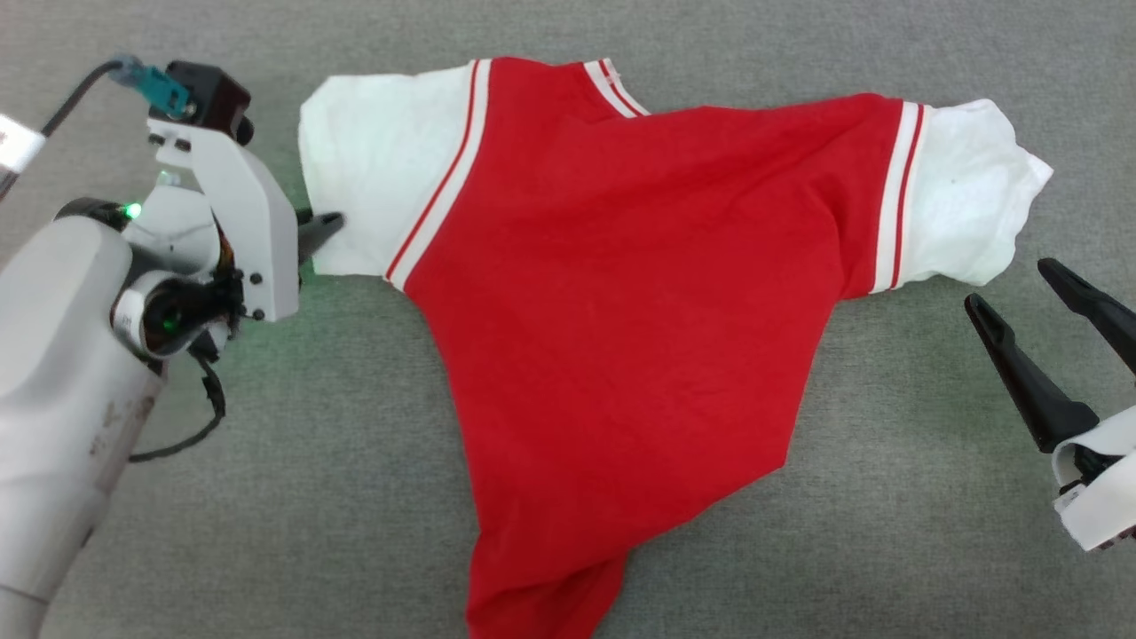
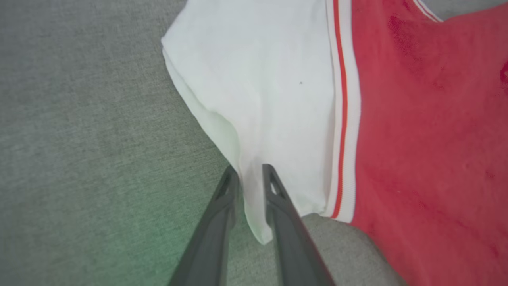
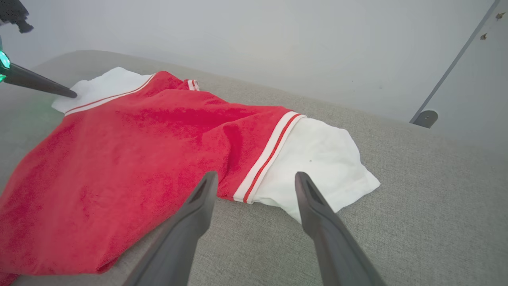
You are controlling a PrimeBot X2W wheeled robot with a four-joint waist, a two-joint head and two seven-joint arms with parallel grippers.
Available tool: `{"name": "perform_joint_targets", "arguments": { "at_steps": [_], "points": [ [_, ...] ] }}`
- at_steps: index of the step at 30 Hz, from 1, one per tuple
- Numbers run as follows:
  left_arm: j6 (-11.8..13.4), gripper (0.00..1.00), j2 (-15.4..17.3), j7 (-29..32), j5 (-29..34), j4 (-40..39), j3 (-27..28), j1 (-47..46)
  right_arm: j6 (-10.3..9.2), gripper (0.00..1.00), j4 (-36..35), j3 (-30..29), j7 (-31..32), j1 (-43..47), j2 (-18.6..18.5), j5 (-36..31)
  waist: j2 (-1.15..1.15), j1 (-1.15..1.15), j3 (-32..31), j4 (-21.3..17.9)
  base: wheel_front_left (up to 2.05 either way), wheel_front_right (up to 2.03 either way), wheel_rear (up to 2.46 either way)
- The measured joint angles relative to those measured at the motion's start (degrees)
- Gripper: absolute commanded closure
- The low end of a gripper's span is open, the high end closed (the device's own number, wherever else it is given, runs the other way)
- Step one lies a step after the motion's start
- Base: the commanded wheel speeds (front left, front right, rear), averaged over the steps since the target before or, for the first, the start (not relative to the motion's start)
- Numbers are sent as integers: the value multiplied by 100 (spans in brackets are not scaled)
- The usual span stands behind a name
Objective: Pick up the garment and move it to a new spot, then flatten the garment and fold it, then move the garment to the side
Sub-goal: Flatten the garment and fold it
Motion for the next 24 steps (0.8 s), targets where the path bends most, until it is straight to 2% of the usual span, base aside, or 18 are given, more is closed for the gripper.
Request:
{"name": "perform_joint_targets", "arguments": {
  "at_steps": [4,7,11,15,18,20,24],
  "points": [
    [3,0,94,-708,208,-348,65,246,0,0,191,122,291,-253,-328,149,0,0,-49,90,0,0,0],
    [179,0,149,-1727,478,-797,238,575,0,0,465,279,639,-649,-748,330,0,0,-53,191,0,0,0],
    [644,0,-38,-3292,755,-1383,538,1285,0,0,948,601,1131,-1380,-1363,601,0,0,-12,394,0,0,0],
    [1107,0,-202,-4367,1311,-1825,432,2039,0,0,1462,980,1578,-2086,-1914,808,0,0,54,657,0,0,0],
    [1205,0,-307,-4809,1521,-1998,338,2416,0,0,1762,1370,1997,-2545,-2281,1020,0,0,121,880,0,0,0],
    [1161,0,-452,-4923,1549,-2098,319,2543,0,0,1858,1660,2228,-2816,-2585,1143,0,0,173,1039,0,0,0],
    [1216,0,-543,-5040,1823,-2260,423,2588,0,0,2034,2215,2622,-3491,-3005,1232,0,0,319,1345,0,0,0]
  ]
}}
